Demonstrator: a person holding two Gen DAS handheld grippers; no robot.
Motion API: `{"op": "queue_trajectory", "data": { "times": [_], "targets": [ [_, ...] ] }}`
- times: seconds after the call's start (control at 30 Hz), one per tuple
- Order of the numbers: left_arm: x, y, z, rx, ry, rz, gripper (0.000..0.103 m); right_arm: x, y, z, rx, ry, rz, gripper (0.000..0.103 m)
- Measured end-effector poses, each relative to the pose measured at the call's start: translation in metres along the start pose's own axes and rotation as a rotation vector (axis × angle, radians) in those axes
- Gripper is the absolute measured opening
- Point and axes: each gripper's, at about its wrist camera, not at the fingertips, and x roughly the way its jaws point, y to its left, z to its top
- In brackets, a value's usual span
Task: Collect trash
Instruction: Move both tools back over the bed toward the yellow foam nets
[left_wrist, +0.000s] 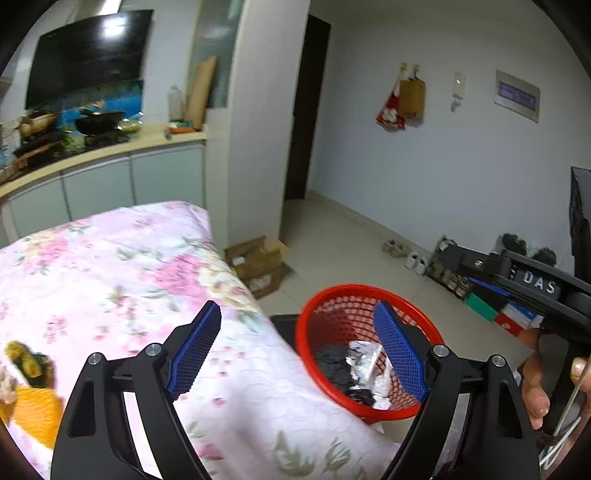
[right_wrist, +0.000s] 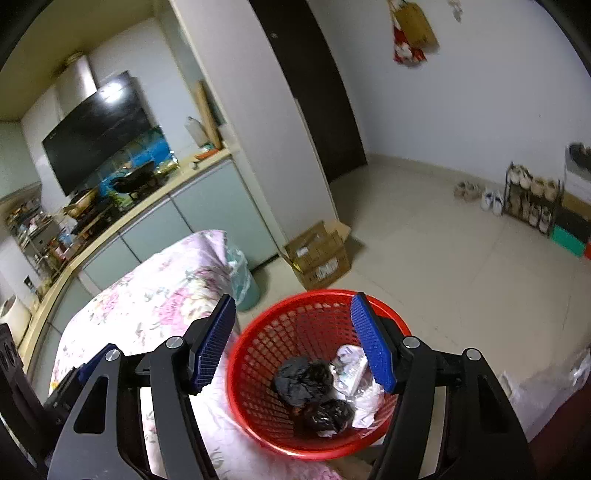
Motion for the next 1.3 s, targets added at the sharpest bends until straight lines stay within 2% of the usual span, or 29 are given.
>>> {"op": "queue_trajectory", "data": {
  "times": [0.27,0.7,0.87,1.17,1.3],
  "targets": [
    [-0.043,0.022,0.0,-0.014,-0.074,0.098,0.082,-0.026,0.029,-0.005,-0.096,-0.085,0.028,0.069],
    [-0.1,0.066,-0.013,-0.072,-0.133,0.237,0.082,-0.042,0.067,-0.024,-0.221,-0.101,0.097,0.073],
    [-0.121,0.096,-0.023,-0.133,-0.141,0.282,0.083,-0.045,0.082,-0.035,-0.258,-0.097,0.12,0.074],
    [-0.154,0.162,-0.045,-0.251,-0.134,0.414,0.083,-0.04,0.11,-0.052,-0.298,-0.074,0.155,0.074],
    [-0.174,0.198,-0.052,-0.346,-0.145,0.461,0.083,-0.036,0.117,-0.057,-0.305,-0.057,0.17,0.074]
  ]
}}
